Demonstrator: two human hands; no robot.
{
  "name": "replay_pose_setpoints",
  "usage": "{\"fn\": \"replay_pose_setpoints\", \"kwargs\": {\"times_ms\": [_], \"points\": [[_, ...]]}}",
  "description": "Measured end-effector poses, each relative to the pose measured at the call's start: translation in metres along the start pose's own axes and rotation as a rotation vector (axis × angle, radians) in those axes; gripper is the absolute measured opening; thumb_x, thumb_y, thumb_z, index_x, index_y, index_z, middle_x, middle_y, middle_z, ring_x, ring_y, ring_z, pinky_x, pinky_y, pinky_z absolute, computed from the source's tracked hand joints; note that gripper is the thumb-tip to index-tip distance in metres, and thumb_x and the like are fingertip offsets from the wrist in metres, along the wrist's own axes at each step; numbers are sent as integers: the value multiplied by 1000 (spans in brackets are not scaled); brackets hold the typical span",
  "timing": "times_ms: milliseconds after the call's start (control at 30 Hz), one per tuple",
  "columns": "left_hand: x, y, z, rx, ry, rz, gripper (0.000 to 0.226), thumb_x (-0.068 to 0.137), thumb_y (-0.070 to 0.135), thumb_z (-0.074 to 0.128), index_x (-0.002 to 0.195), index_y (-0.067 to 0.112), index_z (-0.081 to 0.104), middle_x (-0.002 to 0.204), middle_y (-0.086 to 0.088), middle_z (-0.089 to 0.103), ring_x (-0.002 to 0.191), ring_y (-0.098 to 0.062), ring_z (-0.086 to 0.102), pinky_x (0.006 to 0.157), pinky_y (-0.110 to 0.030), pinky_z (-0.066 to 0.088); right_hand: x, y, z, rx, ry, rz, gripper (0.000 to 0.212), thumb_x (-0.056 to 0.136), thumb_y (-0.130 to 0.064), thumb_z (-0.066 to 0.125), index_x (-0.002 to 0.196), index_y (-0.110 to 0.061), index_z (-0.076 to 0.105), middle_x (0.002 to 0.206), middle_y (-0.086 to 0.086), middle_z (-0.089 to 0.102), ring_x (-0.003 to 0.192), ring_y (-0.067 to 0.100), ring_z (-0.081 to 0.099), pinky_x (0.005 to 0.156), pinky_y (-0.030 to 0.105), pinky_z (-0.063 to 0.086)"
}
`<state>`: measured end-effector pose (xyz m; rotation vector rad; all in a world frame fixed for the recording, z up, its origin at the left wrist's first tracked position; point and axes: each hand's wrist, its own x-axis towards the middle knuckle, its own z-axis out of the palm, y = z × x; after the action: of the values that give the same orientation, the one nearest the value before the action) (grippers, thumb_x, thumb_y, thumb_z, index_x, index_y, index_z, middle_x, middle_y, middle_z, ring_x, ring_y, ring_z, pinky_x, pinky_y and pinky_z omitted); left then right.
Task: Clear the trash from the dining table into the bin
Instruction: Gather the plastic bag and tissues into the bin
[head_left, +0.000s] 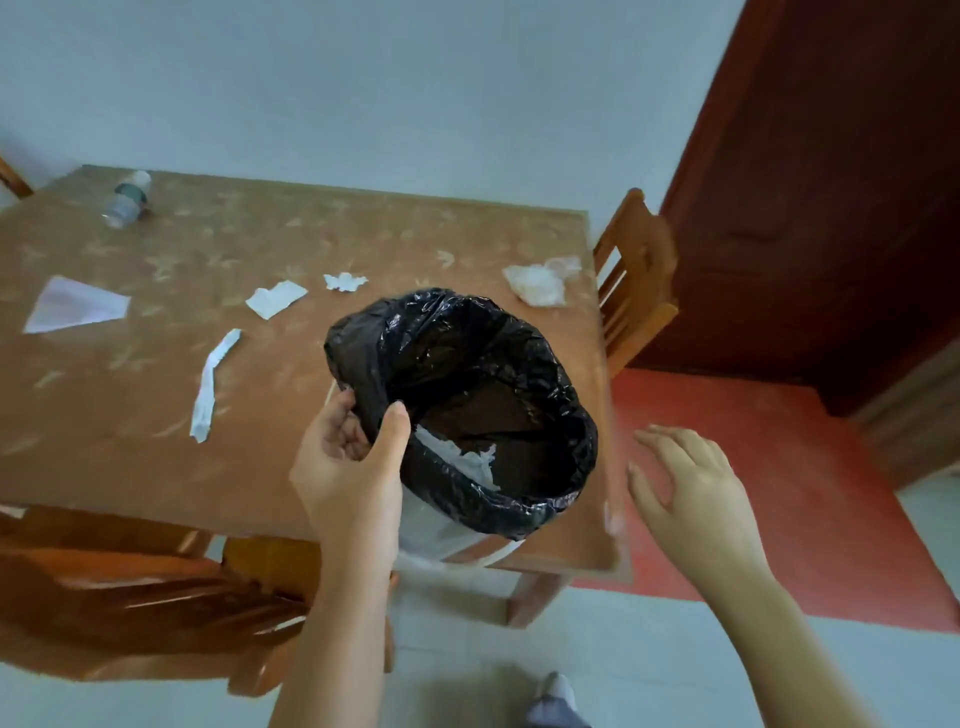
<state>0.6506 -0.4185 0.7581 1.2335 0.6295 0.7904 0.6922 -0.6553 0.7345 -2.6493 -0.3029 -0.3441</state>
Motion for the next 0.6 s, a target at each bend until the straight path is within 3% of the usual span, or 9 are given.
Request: {"fn": "replay_pose_setpoints", "kwargs": {"times_ms": [67,167,300,400,467,600], "points": [[-14,-2,15,3,-22,-18,27,74,7,72,94,23,65,105,-5,69,82,-3,65,73,-15,51,-6,20,-11,5,20,37,31,77,-11,65,107,-6,62,111,13,64,102,34,56,86,45,46],[-33,-8,44,41,-47,-21,35,75,6,71,108,13,62,121,-19,61,88,-9,65,78,-15,51,-9,53,-23,24,35,83,30,79,-13,64,108,-6,61,111,12,63,103,33,55,86,44,46],[-66,-22,104,76,-84,37,30,75,6,71,100,21,63,123,-21,59,100,-13,62,76,-12,50,4,114,-41,41,47,102,31,80,-15,63,109,-7,61,113,10,63,104,31,55,87,42,46],[-90,-35,157,81,-65,71,33,75,6,71,107,14,63,104,-8,67,75,4,63,71,-8,47,28,168,-55,50,6,73,33,82,-18,60,114,-10,58,117,7,61,108,28,52,91,41,44],[-104,-42,192,62,-57,75,35,76,6,70,110,11,62,100,0,65,77,2,63,73,-8,46,49,200,-66,56,7,21,33,81,-17,61,114,-11,59,116,7,62,108,28,54,90,41,45],[-123,-50,245,51,-24,124,27,77,4,69,91,27,62,71,8,52,59,7,51,66,-7,42,95,245,-86,84,20,-108,31,78,-15,65,109,-10,61,111,9,64,102,32,57,84,44,48]]}}
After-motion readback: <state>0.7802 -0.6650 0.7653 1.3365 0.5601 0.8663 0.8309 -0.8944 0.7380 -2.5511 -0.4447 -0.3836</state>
